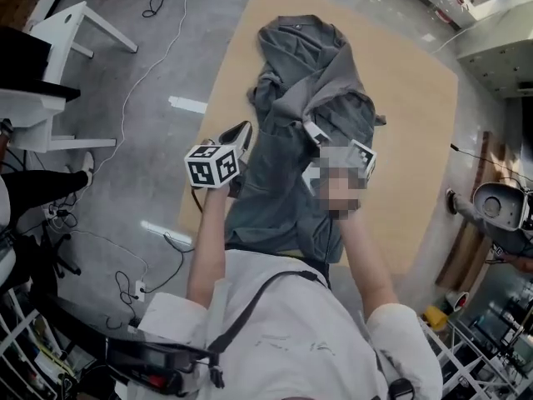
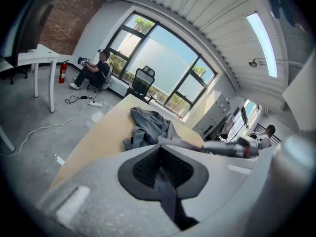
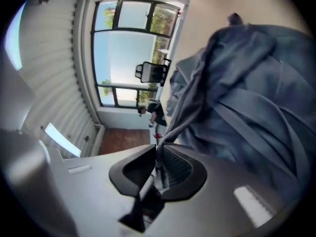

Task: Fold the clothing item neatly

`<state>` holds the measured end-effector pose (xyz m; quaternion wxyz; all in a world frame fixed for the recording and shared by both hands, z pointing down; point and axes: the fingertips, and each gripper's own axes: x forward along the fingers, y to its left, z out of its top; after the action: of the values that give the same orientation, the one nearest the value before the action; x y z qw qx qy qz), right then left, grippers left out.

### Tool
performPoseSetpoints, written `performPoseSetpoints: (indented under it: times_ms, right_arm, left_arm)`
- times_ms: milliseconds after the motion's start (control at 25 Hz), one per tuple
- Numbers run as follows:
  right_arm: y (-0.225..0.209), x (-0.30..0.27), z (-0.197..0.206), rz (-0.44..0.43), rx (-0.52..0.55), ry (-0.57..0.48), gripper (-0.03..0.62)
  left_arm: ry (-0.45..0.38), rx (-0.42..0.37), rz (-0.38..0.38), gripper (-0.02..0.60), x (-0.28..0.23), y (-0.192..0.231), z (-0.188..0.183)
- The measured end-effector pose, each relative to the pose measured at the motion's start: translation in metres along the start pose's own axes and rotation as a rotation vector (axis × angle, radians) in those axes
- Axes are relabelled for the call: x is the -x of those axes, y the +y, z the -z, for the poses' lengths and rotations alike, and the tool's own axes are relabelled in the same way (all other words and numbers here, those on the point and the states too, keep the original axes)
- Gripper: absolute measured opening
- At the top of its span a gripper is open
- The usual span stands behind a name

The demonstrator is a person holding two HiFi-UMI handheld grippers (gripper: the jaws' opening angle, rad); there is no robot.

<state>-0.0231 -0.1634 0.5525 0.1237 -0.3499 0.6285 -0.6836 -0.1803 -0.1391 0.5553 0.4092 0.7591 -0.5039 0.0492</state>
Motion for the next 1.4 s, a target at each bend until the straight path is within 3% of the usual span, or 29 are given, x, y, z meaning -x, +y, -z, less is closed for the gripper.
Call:
performPoseSetpoints:
  times_ms: [120, 200, 360, 520, 640, 720, 1000, 1240, 1320, 1400]
  right_arm:
    - [-0.077, -0.008, 0.071, 0.237, 0.150, 0.171, 0.118]
    - [-0.094, -0.002, 0.091, 0.302, 0.274, 0.251, 0.170]
    - [-0.075, 0.015, 0.082, 0.263, 0.473, 0.246, 0.154]
    - [-0.031, 0.040, 0.054, 0.204, 0.733, 0.148, -0.002]
    - [-0.007, 0.065, 0.051, 0.203, 0.969, 0.097, -0.001]
    - [0.001, 0.081, 0.053, 0.212, 1.063, 0.066, 0.002]
    - [-0.002, 0.161, 0.053, 0.230, 1.097, -0.046, 0.002]
    - [-0.052, 0.241, 0.080, 0.191, 1.050, -0.021, 0.002]
    - [-0.073, 0.268, 0.086, 0.208, 1.060, 0.001, 0.002]
    - [-0.101, 0.295, 0.092, 0.242, 1.014, 0.014, 0.003]
  left_arm:
    - [-0.004, 0.009, -0.016, 0.000, 0.007, 0.010, 0.001]
    - [0.003, -0.001, -0.014, 0.000, 0.008, 0.008, 0.003]
    - [0.031, -0.064, -0.008, 0.000, 0.008, -0.003, 0.010]
    - [0.056, -0.192, -0.013, 0.000, 0.010, -0.022, 0.017]
    - [0.059, -0.262, 0.027, 0.000, 0.014, -0.044, 0.027]
    - [0.069, -0.293, 0.066, 0.000, 0.016, -0.061, 0.038]
    - [0.069, -0.364, 0.089, 0.000, 0.037, -0.103, 0.072]
    - [0.092, -0.381, -0.059, 0.000, 0.079, -0.122, 0.144]
    - [0.114, -0.394, -0.116, 0.000, 0.095, -0.125, 0.172]
    - [0.112, -0.353, -0.146, 0.002, 0.112, -0.124, 0.195]
